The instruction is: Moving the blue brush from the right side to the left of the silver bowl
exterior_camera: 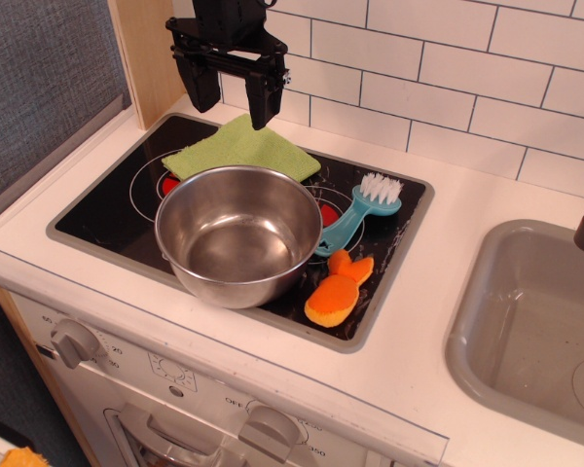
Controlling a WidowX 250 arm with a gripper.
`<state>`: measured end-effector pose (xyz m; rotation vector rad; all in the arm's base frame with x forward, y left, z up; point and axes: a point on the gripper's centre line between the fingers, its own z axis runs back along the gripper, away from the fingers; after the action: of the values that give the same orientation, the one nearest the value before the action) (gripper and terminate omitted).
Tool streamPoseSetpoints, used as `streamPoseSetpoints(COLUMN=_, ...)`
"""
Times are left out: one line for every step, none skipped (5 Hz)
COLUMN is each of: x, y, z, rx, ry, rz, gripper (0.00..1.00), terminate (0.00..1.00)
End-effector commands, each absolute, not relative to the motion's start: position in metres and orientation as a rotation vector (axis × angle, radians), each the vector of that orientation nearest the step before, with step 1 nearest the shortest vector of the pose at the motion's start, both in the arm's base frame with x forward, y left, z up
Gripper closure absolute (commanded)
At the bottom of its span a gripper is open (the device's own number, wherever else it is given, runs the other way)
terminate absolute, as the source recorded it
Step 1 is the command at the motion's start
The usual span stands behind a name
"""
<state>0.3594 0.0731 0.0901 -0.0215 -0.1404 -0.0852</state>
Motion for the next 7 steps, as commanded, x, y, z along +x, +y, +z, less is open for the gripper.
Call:
streamPoseSetpoints(x=0.359, y=0.073, z=0.09, rx=-0.021, ry=-0.14, rz=-0.085, gripper=0.0, terminate=0.0)
streamPoseSetpoints(x=0.367, y=0.063, z=0.084, rx=-0.049, ry=-0.148, rz=-0.108, gripper=0.0, terminate=0.0)
streamPoseSetpoints(x=0.378, y=0.037, z=0.086, rx=-0.083, ry=-0.161, rz=-0.156, gripper=0.0, terminate=0.0)
streamPoseSetpoints(x=0.392, y=-0.001, z=0.095, rx=-0.086, ry=-0.181, rz=-0.256, gripper=0.0, terminate=0.0)
streamPoseSetpoints(x=0.396, y=-0.041, z=0.095, rx=-0.061, ry=-0.171, rz=-0.358, gripper=0.0, terminate=0.0)
streamPoseSetpoints(x=0.39, y=-0.051, z=0.074, rx=-0.055, ry=-0.114, rz=-0.356, gripper=0.0, terminate=0.0)
streamPoseSetpoints(x=0.387, y=-0.046, z=0.048, rx=-0.06, ry=-0.034, rz=-0.325, gripper=0.0, terminate=0.0)
